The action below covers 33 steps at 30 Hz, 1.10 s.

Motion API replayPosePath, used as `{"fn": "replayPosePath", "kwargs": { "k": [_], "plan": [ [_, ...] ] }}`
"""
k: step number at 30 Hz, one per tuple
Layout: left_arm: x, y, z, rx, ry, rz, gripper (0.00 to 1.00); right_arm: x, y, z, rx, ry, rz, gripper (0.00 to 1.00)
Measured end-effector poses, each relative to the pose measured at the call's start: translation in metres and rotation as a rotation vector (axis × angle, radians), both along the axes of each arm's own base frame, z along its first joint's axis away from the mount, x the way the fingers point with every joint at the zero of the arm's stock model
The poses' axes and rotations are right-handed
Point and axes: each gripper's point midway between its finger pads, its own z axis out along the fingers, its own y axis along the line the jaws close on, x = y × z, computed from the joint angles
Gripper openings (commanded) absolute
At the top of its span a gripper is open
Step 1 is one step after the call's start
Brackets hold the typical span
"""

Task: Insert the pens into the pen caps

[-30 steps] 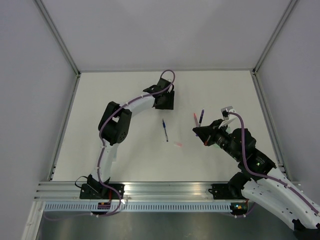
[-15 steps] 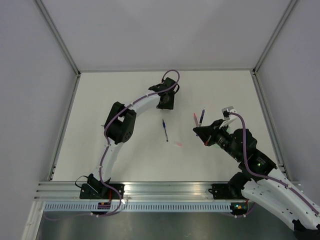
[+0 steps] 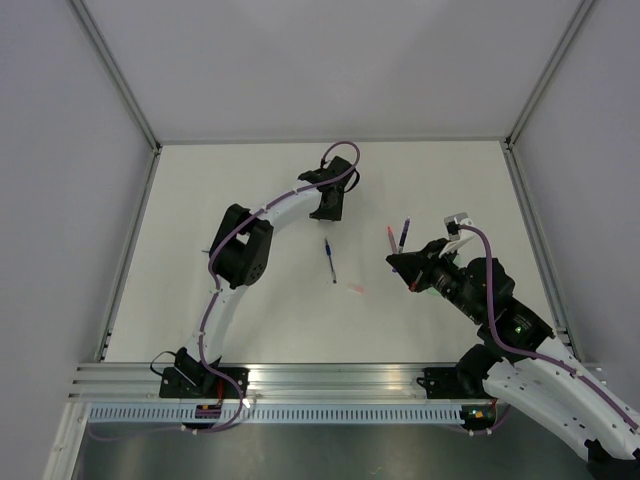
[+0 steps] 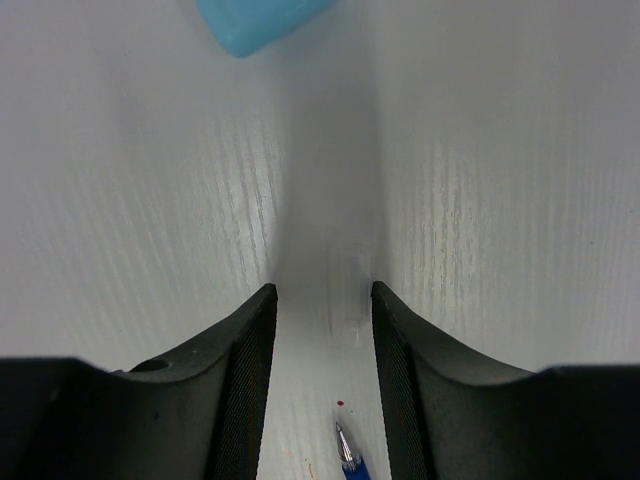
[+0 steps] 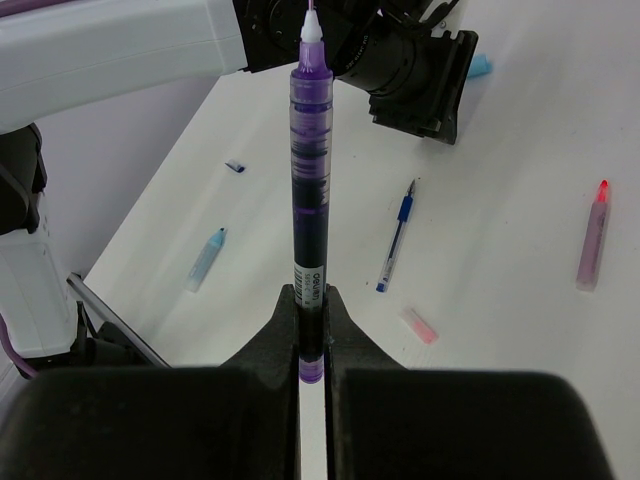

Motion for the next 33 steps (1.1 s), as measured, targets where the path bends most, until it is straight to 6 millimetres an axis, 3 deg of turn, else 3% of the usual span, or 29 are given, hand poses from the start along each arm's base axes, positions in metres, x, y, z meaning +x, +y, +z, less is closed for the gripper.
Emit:
{"fn": "replayPosePath", "kwargs": {
  "k": [9,19,30,33],
  "plan": [
    [-0.0022,-0.0075,-0.0007,-0.042,0.023,-0.034,0.48,0.0009,-0.0011,0.0,-0.001,-0.001,-0.008,0.0],
    [0.0001,-0.0067,-0.0011,-0.049,0.036,-0.039,0.37,0.0008,-0.0012,0.0006,0.001,-0.003,-0.008,0.0],
    [0.0008,-0.0059,-0.0015,-0.03,0.053,-0.053,0.35,0.0004,-0.0015,0.0014,0.005,-0.003,-0.009,0.0],
    [0.0011,-0.0064,-0.0015,-0.028,0.057,-0.056,0.3,0.0005,-0.0015,0.0014,0.005,-0.003,-0.009,0.0]
  ]
}}
